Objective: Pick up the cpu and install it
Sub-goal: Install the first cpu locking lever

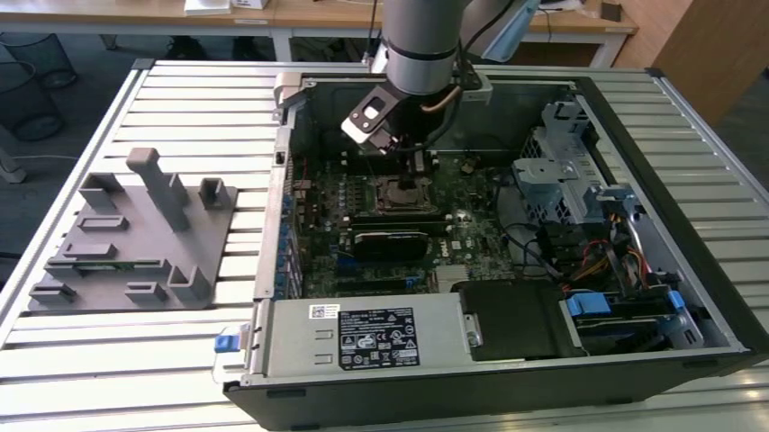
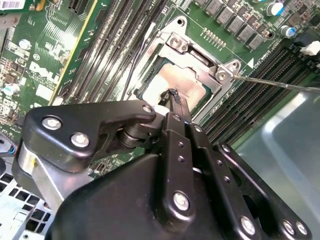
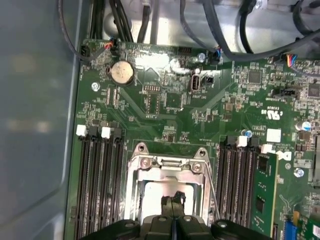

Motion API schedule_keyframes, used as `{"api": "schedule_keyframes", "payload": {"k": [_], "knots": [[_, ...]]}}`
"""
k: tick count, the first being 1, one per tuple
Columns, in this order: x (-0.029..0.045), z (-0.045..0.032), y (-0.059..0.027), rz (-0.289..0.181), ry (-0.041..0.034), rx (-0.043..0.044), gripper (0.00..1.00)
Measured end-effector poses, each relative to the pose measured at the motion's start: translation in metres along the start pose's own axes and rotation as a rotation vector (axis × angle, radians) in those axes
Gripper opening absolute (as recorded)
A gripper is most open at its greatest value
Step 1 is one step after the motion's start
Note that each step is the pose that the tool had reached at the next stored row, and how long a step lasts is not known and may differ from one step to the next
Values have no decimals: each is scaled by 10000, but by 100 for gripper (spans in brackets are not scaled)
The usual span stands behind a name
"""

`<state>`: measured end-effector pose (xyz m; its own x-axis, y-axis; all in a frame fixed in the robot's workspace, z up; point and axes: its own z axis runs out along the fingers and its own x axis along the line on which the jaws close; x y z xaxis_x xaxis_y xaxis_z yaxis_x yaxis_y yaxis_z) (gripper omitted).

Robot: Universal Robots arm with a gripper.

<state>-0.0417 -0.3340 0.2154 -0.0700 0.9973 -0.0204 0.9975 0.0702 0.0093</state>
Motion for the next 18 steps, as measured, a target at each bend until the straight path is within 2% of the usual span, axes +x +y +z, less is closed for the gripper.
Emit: {"api": "schedule_keyframes", "payload": {"k": [8, 18], "knots": [[-1, -74, 1, 0, 7, 0, 11], [-4, -211, 2, 0, 7, 0, 11]]}}
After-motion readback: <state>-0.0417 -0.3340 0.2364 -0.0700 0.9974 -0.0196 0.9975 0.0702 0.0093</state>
